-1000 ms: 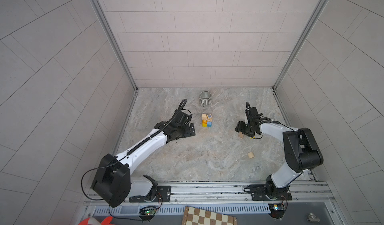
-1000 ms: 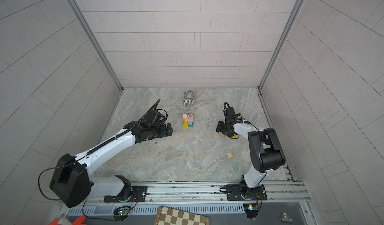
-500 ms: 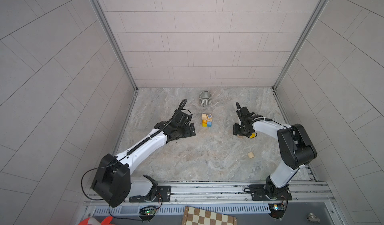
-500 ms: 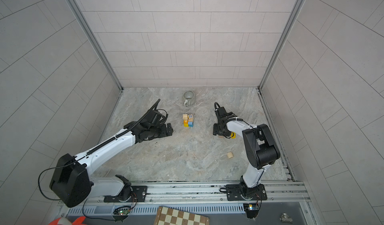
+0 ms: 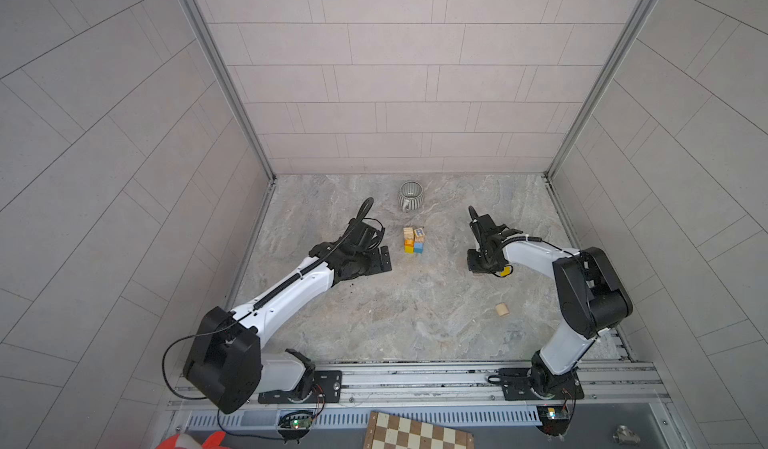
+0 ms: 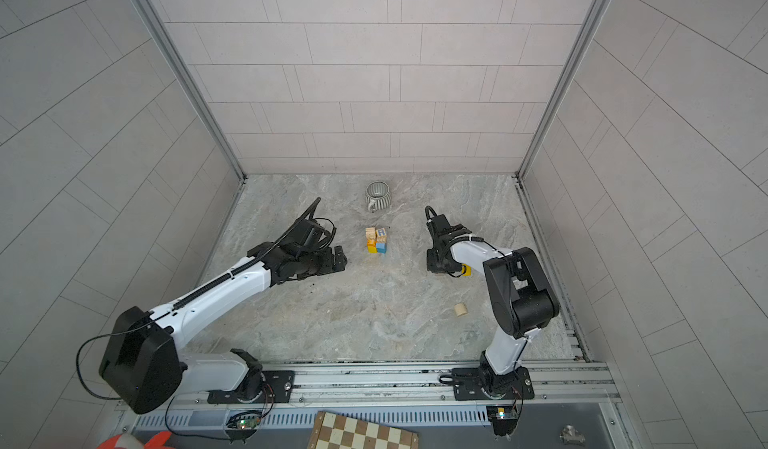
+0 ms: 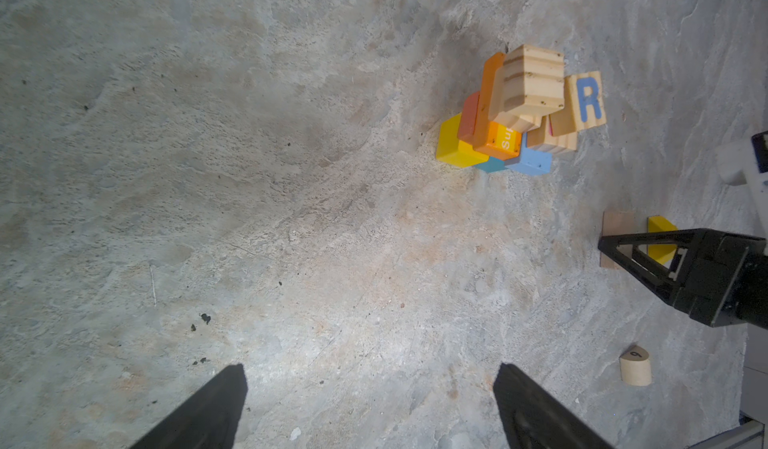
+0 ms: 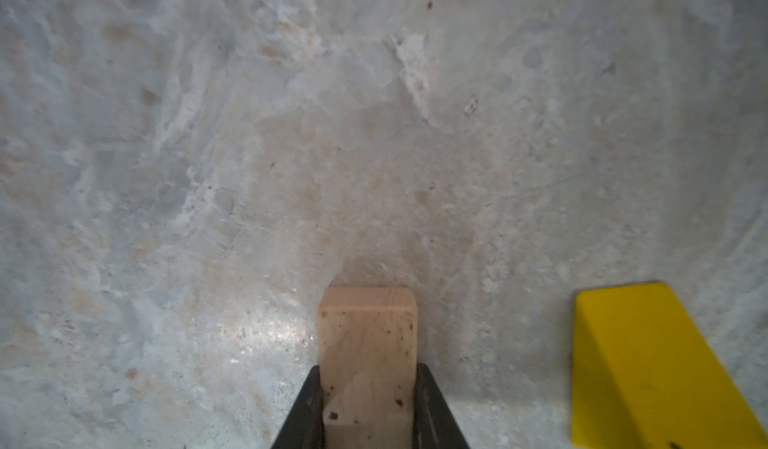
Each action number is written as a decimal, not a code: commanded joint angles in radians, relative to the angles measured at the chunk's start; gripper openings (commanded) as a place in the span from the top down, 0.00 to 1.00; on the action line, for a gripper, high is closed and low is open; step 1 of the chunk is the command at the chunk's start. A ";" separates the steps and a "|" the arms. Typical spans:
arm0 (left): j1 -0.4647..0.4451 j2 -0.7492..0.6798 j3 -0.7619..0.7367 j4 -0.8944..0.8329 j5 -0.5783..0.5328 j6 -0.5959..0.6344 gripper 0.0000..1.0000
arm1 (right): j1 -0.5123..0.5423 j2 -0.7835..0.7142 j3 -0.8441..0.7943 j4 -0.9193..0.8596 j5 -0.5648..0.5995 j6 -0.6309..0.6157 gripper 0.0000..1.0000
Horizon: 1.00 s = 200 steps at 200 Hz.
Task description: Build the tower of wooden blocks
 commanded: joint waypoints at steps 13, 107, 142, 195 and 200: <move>0.006 -0.049 -0.001 -0.026 -0.007 -0.004 0.00 | 0.109 0.038 0.035 -0.079 -0.034 -0.087 0.78; 0.020 -0.107 -0.034 -0.030 -0.019 -0.016 0.00 | 0.340 0.070 0.088 -0.101 -0.012 -0.167 0.62; 0.024 -0.116 -0.035 -0.031 -0.025 -0.016 0.00 | 0.343 0.049 0.059 -0.105 0.023 -0.155 0.48; 0.026 -0.119 -0.026 -0.041 -0.038 -0.003 0.00 | 0.309 -0.006 -0.004 -0.122 0.122 -0.090 0.43; 0.027 -0.118 -0.025 -0.041 -0.038 -0.003 0.00 | 0.300 -0.011 -0.011 -0.118 0.120 -0.086 0.43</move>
